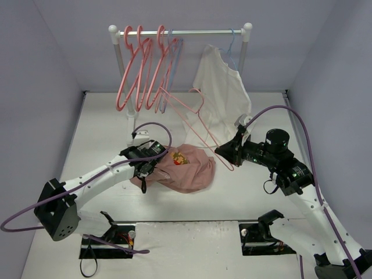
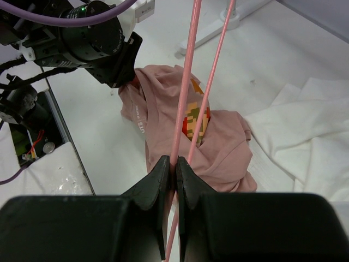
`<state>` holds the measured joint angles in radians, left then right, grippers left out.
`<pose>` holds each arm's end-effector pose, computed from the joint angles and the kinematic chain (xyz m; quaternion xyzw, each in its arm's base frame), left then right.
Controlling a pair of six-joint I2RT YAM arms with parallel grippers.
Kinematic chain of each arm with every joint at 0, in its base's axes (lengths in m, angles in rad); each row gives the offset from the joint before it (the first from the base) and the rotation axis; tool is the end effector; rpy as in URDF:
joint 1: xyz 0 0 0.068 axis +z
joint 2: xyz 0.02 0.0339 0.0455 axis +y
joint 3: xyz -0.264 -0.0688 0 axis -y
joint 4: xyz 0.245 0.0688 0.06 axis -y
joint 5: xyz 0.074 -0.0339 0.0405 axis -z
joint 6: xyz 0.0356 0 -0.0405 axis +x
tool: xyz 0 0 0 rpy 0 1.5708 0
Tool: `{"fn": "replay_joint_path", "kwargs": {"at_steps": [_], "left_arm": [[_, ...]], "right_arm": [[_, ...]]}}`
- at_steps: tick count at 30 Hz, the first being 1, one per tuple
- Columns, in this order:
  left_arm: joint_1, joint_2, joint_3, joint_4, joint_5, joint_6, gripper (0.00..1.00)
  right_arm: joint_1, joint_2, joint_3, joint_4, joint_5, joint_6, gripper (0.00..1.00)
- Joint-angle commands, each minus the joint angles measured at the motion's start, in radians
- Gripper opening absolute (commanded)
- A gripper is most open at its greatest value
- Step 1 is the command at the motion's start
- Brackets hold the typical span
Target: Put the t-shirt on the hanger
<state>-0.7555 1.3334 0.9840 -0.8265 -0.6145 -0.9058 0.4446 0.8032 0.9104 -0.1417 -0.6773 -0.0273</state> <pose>0.1948 -0.1553 0.2474 -0.1293 0.9276 0.0619 0.3451 0.1489 0.0956 0.3858 -0.3830 0.6056 0.3695 0.5916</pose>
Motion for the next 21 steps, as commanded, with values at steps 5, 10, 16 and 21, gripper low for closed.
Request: {"fn": "replay_joint_path", "kwargs": {"at_steps": [5,10,16,21], "left_arm": [[0.017,0.028,-0.023,0.034,-0.004,-0.010,0.26],[0.020,-0.003,-0.012,0.033,-0.004,0.032,0.02],[0.132,-0.107,0.096,0.023,0.095,0.264,0.00],[0.247,-0.126,0.218,-0.029,0.221,0.487,0.00]], "right_arm": [[-0.006,0.019,0.013,0.068,-0.029,-0.001,0.00],[-0.006,0.029,0.010,0.063,-0.108,-0.015,0.00],[-0.004,0.023,-0.001,0.053,-0.192,-0.014,0.00],[0.000,0.012,0.005,0.040,-0.253,-0.027,0.00]]}}
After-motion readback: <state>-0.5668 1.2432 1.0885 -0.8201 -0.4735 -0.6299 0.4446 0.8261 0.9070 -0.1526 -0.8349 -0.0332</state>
